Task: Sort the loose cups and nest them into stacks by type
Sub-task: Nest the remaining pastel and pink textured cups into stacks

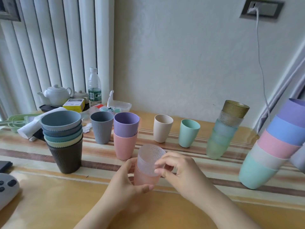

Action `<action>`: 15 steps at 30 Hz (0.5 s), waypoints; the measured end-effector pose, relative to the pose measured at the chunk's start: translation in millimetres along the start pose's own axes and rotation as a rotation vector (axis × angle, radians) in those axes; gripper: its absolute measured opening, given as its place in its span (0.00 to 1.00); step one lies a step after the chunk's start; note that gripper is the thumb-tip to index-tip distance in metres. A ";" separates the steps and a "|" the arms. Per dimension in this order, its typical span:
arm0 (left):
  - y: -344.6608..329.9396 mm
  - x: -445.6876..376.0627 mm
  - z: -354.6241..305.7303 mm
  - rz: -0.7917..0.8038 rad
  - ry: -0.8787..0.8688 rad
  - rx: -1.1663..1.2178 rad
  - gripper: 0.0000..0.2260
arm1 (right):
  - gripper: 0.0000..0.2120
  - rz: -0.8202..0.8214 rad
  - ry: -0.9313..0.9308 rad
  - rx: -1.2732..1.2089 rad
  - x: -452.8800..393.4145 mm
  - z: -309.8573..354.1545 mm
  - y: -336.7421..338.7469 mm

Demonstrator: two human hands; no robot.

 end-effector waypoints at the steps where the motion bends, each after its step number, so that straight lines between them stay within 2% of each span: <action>1: -0.5 0.2 0.2 0.005 0.002 0.006 0.32 | 0.06 -0.006 -0.008 -0.002 2.4 -1.5 -1.3; 9: -3.2 -0.3 0.7 0.005 -0.002 0.044 0.33 | 0.16 0.002 0.013 -0.046 1.5 -5.2 4.1; 11: -4.3 -0.6 -0.1 -0.002 -0.005 0.047 0.33 | 0.17 -0.133 0.004 -0.005 -8.8 -18.7 14.3; 13: -5.1 -2.3 1.3 -0.012 -0.011 0.055 0.31 | 0.18 -0.295 -0.075 0.169 -24.6 -43.9 30.1; 15: -5.9 -4.4 3.0 -0.015 -0.011 0.059 0.31 | 0.21 -0.313 -0.203 0.337 -40.2 -68.8 45.6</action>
Point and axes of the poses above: each hand's wrist, its own x-axis away from the middle knuckle, its own y-axis out of the back of the hand, z = x × y, the point moved 1 cm from there along -x, towards the middle knuckle, and after that the axes turned 4 degrees about y, right-handed, at the moved point
